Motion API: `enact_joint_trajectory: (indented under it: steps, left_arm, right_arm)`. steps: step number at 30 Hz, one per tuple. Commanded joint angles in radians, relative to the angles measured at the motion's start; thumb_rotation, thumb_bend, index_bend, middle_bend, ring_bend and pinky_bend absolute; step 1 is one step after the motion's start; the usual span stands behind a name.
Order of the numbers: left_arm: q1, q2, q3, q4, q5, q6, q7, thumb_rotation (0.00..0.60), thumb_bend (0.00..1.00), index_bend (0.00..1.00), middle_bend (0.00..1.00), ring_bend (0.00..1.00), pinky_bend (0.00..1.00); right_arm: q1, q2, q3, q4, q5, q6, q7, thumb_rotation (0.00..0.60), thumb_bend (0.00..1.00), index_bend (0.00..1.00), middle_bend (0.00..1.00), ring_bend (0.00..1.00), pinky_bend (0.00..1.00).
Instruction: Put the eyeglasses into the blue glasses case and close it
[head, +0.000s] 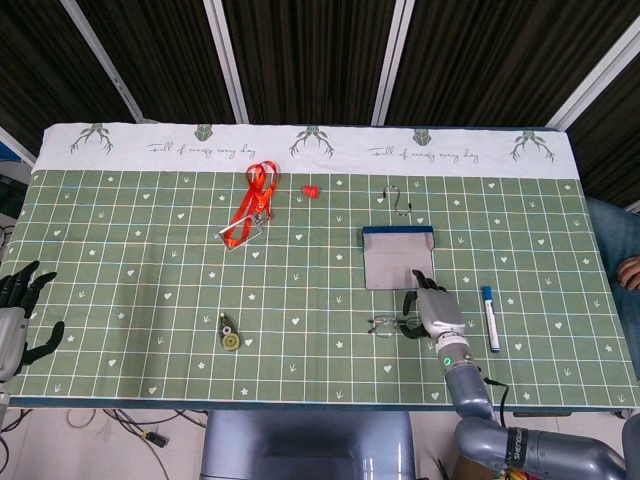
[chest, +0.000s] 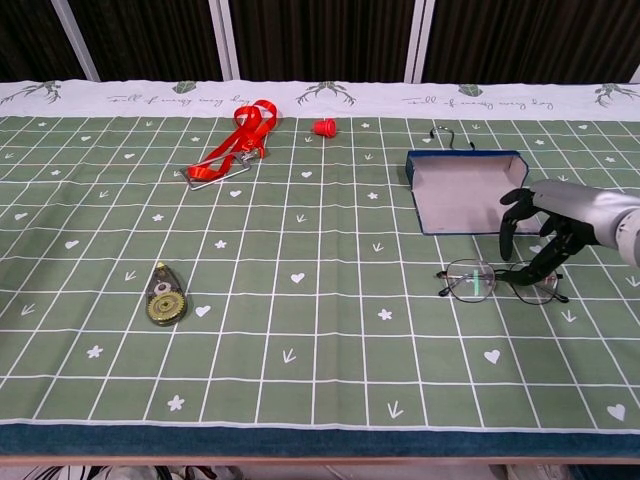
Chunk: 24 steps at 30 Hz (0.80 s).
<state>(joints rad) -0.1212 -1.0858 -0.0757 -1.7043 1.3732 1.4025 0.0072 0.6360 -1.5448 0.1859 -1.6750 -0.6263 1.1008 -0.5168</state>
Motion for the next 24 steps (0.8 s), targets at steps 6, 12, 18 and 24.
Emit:
enact_joint_trajectory:
  steps: [6,12,18,24]
  left_arm:
    - [0.0,0.0,0.0,-0.001,-0.002,0.0,0.0,0.6,0.4,0.12,0.0,0.0,0.0]
    - [0.0,0.0,0.0,-0.001,-0.003,-0.002,0.002,0.6,0.4,0.12,0.0,0.0,0.0]
    - [0.0,0.001,0.001,-0.001,-0.003,-0.003,0.004,0.6,0.4,0.12,0.0,0.0,0.0]
    - [-0.001,0.001,0.0,-0.002,-0.005,-0.004,0.004,0.6,0.4,0.12,0.0,0.0,0.0]
  right_arm:
    - [0.004,-0.007,-0.004,0.014,-0.002,-0.003,0.0,0.6,0.36,0.58,0.06,0.12,0.19]
    - [0.005,-0.009,-0.009,0.016,-0.006,-0.006,0.002,0.6,0.41,0.58,0.06,0.12,0.19]
    - [0.007,-0.011,-0.009,0.02,-0.002,-0.014,0.004,0.6,0.41,0.58,0.06,0.12,0.19]
    - [0.01,-0.012,-0.007,0.027,0.002,-0.017,0.007,0.6,0.42,0.58,0.06,0.12,0.19]
